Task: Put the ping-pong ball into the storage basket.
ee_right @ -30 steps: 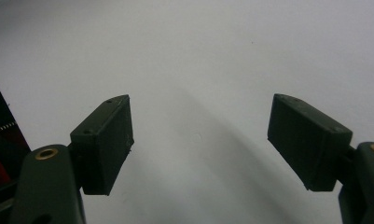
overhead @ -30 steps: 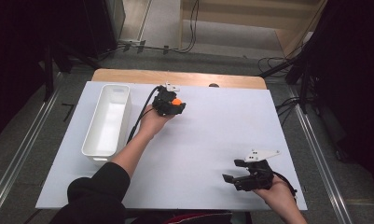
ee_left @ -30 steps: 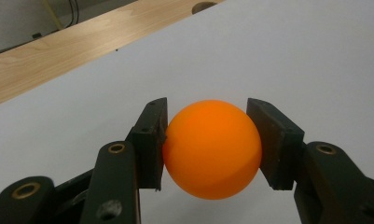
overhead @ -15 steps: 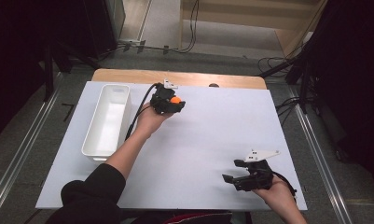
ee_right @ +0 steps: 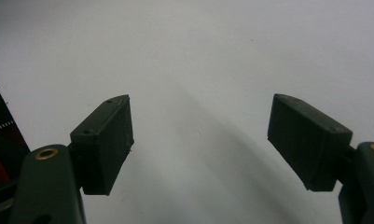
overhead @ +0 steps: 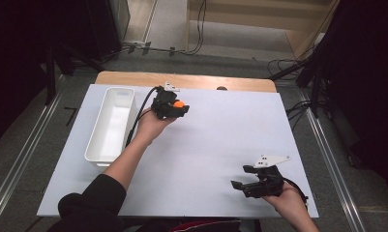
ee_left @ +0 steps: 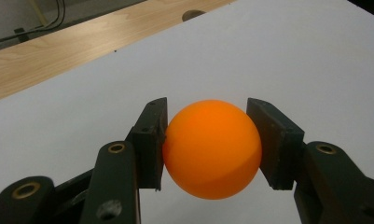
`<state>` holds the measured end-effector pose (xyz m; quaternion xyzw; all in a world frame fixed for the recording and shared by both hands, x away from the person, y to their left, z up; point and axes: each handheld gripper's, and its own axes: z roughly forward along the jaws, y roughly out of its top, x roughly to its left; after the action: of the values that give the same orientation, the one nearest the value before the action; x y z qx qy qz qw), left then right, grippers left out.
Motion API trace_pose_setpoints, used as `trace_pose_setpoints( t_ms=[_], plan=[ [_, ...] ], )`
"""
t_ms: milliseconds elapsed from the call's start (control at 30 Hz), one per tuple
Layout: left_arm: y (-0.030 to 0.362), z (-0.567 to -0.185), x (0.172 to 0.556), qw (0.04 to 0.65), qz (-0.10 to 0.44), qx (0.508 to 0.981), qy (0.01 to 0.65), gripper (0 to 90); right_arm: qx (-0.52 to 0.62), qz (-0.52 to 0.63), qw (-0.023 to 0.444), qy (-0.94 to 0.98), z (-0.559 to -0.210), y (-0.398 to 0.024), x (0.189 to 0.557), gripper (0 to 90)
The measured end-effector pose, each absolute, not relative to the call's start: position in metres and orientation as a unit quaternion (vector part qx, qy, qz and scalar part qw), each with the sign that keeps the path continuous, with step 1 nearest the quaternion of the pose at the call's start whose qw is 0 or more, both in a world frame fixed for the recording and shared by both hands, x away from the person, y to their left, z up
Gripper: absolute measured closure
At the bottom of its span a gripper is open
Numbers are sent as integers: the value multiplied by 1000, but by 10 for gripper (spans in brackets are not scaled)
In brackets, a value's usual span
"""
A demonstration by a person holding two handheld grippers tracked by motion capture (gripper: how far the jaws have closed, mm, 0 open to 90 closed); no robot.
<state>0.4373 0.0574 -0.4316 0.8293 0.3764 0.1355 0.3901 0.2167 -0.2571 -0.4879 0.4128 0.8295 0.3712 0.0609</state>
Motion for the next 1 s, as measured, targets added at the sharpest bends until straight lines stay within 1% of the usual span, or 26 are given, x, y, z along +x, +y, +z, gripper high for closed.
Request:
trace_pose_setpoints(
  t_ms=[467,1000],
  plan=[
    [68,-425,423,386,118,845,352,491,416,370,62,828,-488,-258,217,207],
    [77,-419,406,404,116,838,347,491,417,369,63,829,-489,-258,217,207]
  ],
)
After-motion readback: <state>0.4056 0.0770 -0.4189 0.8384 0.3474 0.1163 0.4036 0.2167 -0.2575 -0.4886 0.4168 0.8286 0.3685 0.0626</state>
